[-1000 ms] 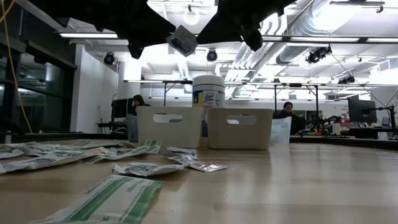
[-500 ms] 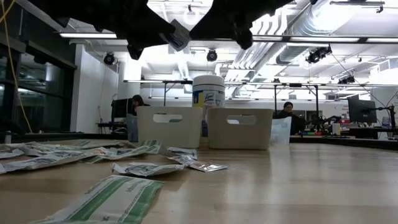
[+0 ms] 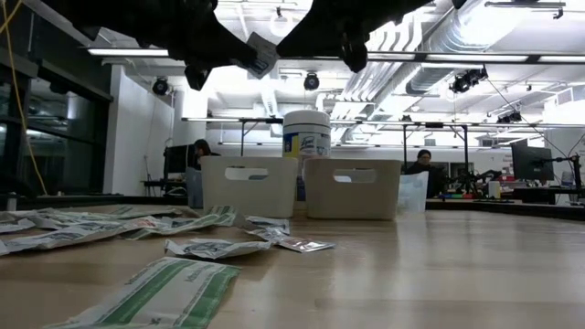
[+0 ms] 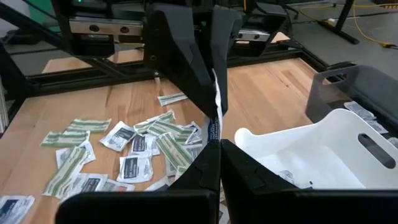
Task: Pick & Place First Aid Supplies
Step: Put the alcohol wipe into the white bin
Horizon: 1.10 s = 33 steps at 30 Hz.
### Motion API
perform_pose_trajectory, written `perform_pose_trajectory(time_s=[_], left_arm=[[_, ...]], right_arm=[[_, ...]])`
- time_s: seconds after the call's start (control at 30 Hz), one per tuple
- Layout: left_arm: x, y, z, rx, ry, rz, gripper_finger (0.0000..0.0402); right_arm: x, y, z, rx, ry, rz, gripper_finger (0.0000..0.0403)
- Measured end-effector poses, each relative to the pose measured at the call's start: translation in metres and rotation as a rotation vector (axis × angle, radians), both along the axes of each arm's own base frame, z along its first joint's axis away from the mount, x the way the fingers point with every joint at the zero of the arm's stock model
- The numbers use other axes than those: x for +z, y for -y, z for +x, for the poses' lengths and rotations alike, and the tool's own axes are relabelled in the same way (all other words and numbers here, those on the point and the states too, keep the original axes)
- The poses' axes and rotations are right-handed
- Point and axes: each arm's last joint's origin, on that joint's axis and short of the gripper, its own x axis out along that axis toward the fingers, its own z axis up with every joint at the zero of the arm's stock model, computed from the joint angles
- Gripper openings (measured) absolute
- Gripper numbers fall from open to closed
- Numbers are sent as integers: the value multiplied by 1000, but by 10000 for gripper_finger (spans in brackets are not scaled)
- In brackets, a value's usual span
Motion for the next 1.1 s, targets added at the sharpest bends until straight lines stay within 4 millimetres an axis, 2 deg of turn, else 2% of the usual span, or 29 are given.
perform_pose_trajectory(time_s=[0.2, 0.3, 0.63, 0.8, 1.1], left_arm=[[0, 0, 0, 5, 0, 1, 2], [0, 0, 0, 10, -1, 2, 1], [-5, -4, -2, 105, -48, -4, 1], [-13, -20, -4, 183, -125, -91, 0], [-19, -68, -11, 154, -192, -129, 0]], right_arm=[[1, 0, 0, 6, -1, -9, 4], [5, 1, -3, 32, 3, -17, 21], [40, 31, -25, -38, 71, 91, 143], [56, 43, -39, -85, 90, 87, 171], [68, 54, -57, -184, 93, 97, 174]])
